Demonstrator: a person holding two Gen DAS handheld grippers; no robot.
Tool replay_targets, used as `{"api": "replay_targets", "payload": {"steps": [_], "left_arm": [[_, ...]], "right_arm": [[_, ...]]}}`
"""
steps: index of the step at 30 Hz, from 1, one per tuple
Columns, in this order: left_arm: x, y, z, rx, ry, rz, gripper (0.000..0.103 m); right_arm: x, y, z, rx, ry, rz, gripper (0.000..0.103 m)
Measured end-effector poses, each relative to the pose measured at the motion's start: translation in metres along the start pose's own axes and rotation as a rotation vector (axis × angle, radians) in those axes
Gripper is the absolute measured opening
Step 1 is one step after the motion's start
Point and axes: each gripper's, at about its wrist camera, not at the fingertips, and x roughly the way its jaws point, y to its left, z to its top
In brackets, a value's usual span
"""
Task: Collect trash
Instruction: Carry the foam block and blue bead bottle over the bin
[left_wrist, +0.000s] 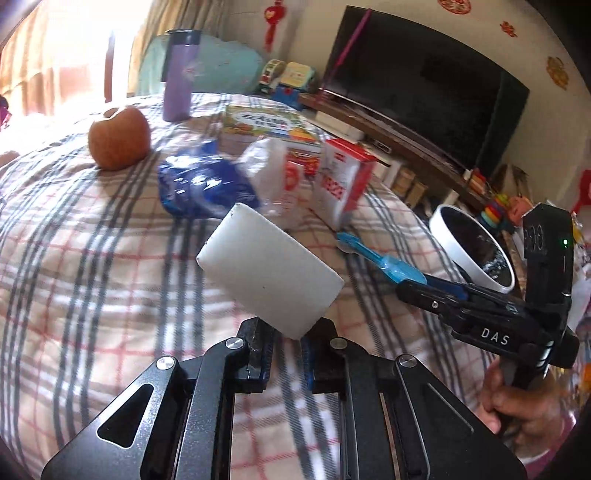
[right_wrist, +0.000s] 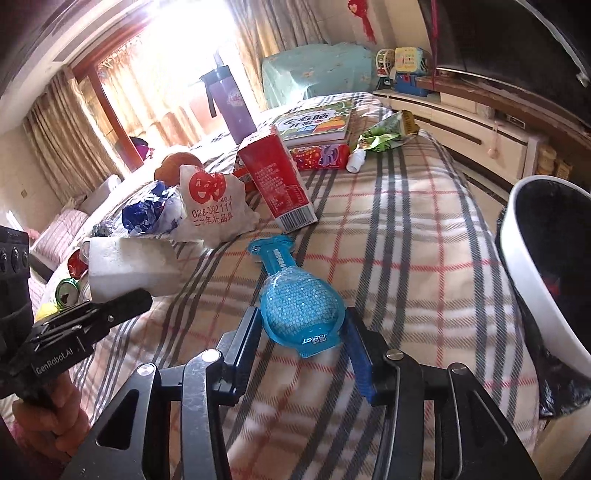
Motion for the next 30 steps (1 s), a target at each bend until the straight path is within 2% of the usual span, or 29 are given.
{"api": "replay_targets", "payload": {"steps": [30], "left_arm": [[0.012,-0.079,-0.002,0.142,0.021,-0.102,0.011]], "right_arm": [[-0.062,-0.037,-0.021,0.101,-0.103,-0.057,0.046]]}}
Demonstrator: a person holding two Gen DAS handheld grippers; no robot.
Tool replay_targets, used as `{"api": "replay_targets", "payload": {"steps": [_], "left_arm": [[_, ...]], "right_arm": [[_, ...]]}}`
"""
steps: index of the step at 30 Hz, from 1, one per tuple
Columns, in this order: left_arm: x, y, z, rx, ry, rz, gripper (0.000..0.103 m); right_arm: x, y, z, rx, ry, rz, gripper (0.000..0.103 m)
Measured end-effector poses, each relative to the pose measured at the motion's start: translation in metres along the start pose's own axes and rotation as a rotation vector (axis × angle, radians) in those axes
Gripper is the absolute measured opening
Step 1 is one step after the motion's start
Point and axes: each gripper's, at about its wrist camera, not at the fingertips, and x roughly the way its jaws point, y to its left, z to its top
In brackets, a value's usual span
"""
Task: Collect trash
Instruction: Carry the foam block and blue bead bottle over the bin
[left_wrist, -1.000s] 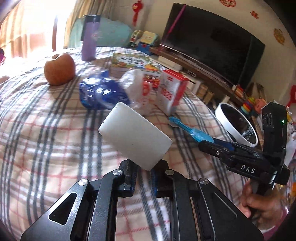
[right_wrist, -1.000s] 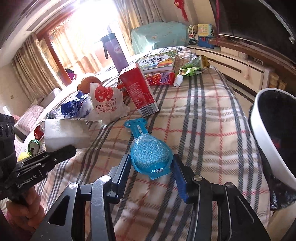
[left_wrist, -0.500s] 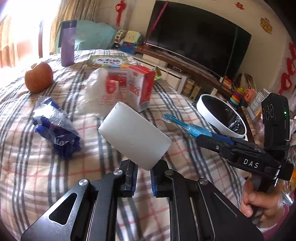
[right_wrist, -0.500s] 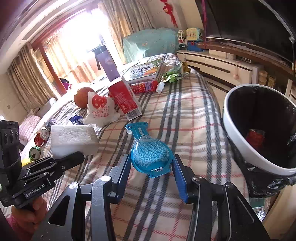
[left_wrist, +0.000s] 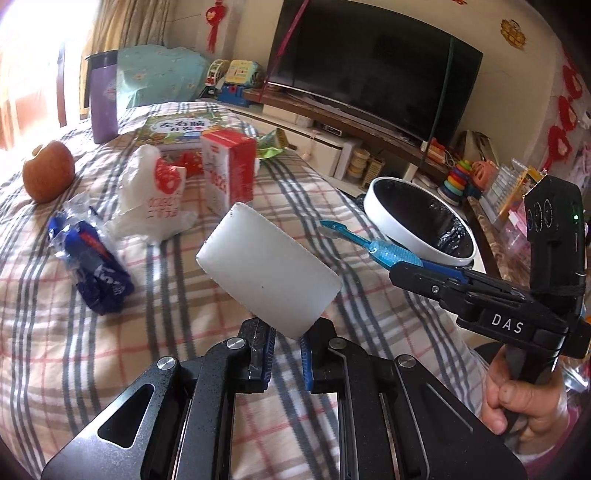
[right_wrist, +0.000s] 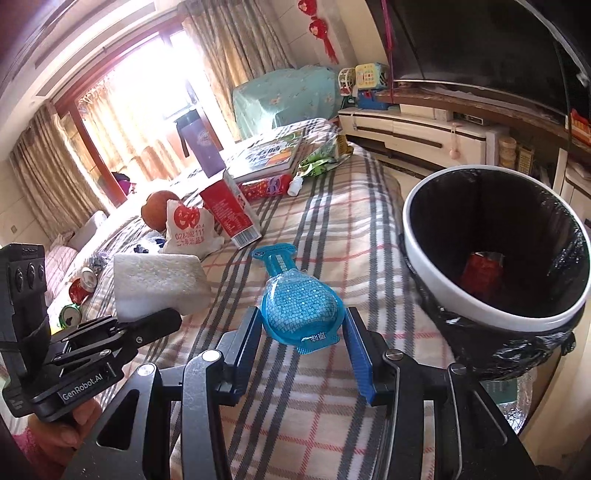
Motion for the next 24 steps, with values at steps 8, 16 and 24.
{"api": "replay_targets", "payload": {"steps": [8,16,24], "left_arm": [[0.005,-0.018,0.005,0.031,0.003,-0.020,0.011],[0.010,-0.031,0.010,0.056,0.005,-0.039,0.011],[0.015,-0.049,0.017,0.089,0.002,-0.062,0.011]], "right_arm": [[-0.015,-0.013,0.002,0.023,-0.030,-0.014,0.046],[-0.024,-0.024,0.002,0.041,-0.046,-0.029,0.046],[-0.035,-0.035,0.004,0.057,-0.066,-0.049,0.046]]}}
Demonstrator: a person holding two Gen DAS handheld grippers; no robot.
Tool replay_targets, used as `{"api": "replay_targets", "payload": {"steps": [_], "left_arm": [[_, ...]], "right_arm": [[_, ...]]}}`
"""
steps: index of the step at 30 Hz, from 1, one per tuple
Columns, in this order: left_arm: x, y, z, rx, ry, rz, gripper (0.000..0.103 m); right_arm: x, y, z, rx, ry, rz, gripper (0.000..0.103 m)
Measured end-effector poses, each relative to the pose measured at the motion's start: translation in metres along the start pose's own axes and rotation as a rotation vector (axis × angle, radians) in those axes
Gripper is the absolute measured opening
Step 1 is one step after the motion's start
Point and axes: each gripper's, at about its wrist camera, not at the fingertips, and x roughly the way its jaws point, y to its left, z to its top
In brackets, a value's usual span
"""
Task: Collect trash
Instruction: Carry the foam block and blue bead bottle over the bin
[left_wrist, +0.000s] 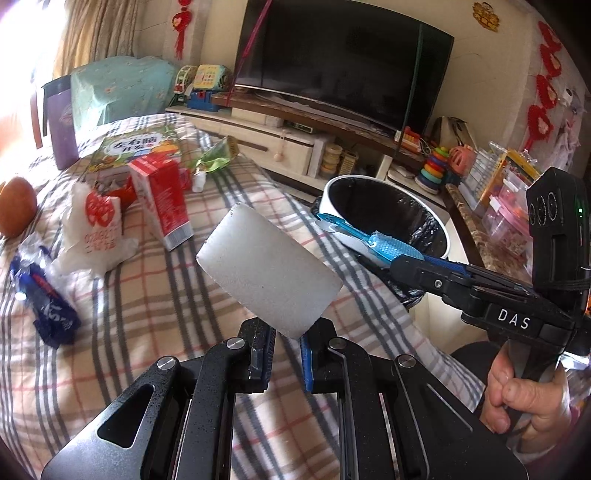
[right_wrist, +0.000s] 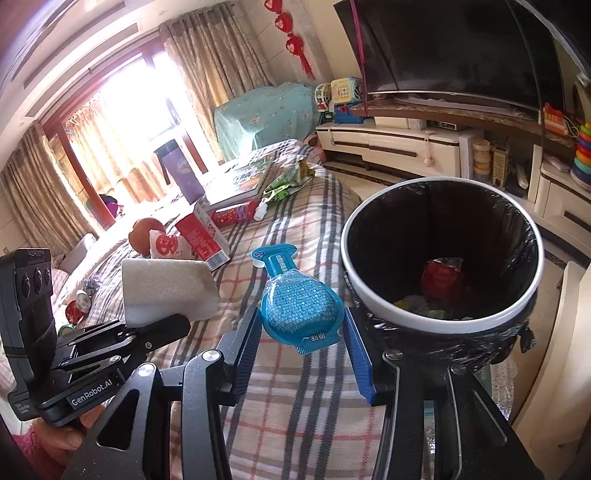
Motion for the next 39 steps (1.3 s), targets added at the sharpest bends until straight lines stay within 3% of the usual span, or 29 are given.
{"api": "replay_targets", "payload": {"steps": [39], "left_arm": [[0.040,-0.076,0.040,0.145,0.008,-0.088,0.011]], "right_arm": [[-0.031,-0.073,0.012,0.098,-0.062,-0.099,0.046]]}}
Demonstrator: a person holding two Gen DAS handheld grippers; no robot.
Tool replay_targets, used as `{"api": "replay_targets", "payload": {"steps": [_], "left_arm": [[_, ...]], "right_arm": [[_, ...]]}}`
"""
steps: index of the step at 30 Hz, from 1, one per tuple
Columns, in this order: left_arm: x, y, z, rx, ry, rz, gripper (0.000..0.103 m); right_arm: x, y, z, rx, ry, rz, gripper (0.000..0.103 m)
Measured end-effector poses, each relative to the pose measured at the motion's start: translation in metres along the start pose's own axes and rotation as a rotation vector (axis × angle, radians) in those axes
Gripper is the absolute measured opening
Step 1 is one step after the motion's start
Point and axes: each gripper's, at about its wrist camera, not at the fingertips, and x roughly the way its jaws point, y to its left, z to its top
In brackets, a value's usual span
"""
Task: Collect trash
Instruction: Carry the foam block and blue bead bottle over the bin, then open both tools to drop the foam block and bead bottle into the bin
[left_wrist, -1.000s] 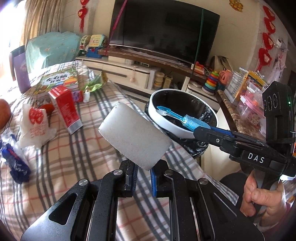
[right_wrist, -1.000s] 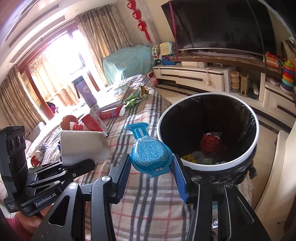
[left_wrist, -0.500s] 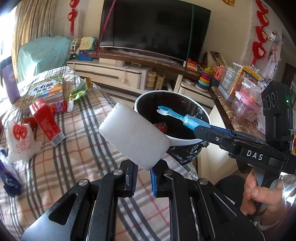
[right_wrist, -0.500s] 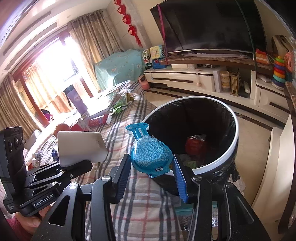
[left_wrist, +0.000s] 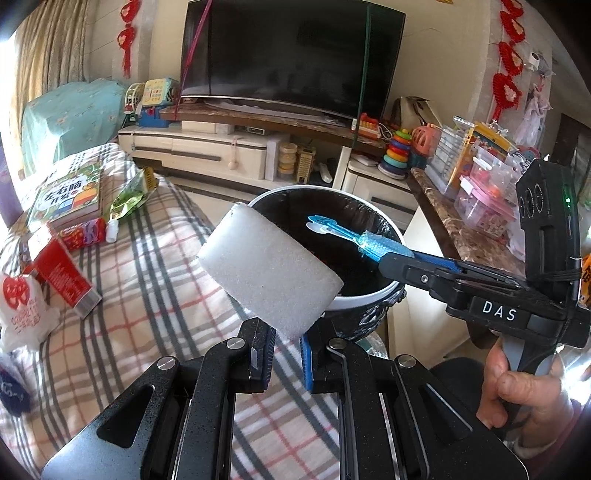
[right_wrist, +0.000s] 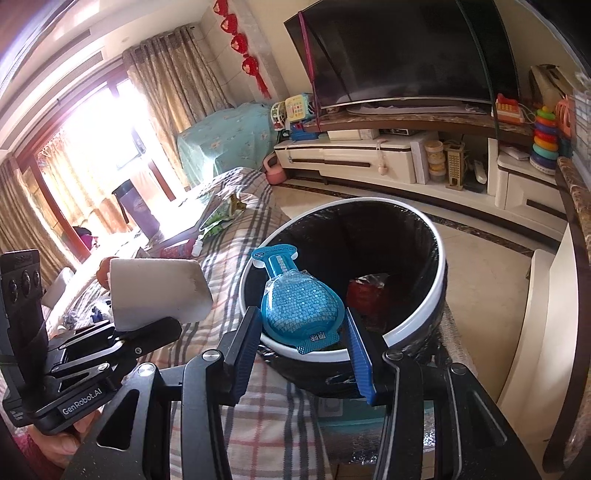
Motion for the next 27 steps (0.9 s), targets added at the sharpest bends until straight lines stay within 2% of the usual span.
{"api": "replay_targets", "payload": {"steps": [27], "left_arm": [[0.044,-0.019,0.027,0.024,0.036,-0.032,0.011]], "right_arm": [[0.020,-0.027,0.021,0.015,0.023,-0.062,0.046]]}}
